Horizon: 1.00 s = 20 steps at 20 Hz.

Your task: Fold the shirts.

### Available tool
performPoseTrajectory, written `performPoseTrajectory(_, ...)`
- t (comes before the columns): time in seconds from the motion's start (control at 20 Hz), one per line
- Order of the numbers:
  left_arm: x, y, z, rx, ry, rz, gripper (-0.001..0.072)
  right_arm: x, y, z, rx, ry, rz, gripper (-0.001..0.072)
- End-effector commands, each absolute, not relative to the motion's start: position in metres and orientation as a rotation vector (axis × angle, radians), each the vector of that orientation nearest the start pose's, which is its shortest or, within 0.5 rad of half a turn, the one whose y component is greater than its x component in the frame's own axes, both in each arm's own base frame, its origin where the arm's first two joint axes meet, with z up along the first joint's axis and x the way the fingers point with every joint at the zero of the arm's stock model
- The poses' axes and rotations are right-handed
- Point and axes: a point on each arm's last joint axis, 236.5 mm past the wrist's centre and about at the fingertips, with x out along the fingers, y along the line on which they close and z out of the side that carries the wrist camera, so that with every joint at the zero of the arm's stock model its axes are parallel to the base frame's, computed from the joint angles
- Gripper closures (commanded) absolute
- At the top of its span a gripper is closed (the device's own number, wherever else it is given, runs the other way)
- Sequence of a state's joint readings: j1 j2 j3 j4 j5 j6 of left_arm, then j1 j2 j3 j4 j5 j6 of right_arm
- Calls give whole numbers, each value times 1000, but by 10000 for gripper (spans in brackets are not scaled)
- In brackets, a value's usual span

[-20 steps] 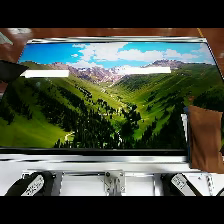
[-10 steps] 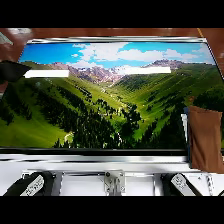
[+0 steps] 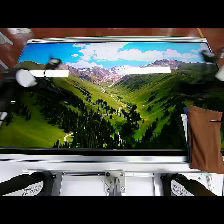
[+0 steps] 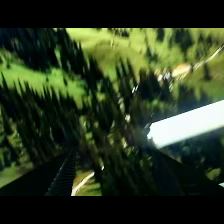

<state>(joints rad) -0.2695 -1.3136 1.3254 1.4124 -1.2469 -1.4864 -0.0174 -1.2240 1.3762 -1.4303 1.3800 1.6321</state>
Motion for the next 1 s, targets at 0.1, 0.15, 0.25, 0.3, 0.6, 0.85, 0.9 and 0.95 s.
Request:
performPoseTrajectory(0.1, 365, -144, 23, 236, 1331, -320, 135, 368, 91, 44, 26, 1393, 131, 30)
performPoseTrajectory(0.15, 366, -142, 23, 234, 1331, -318, 135, 367, 94, 43, 20, 1397, 139, 30)
performPoseTrajectory(0.25, 366, -141, 23, 234, 1331, -316, 135, 366, 99, 43, 30, 1399, 152, 30)
performPoseTrajectory(0.3, 366, -141, 23, 234, 1331, -316, 135, 366, 99, 43, 32, 1399, 153, 30)
performPoseTrajectory(0.6, 366, -141, 23, 234, 1332, -317, 135, 366, 99, 43, 32, 1399, 153, 31)
performPoseTrajectory(0.85, 366, -141, 23, 234, 1332, -317, 135, 366, 99, 43, 32, 1399, 153, 31)
performPoseTrajectory(0.9, 366, -141, 23, 234, 1332, -317, 135, 366, 99, 43, 32, 1399, 153, 30)
performPoseTrajectory(0.95, 366, -141, 23, 234, 1332, -317, 135, 366, 99, 43, 32, 1399, 153, 30)
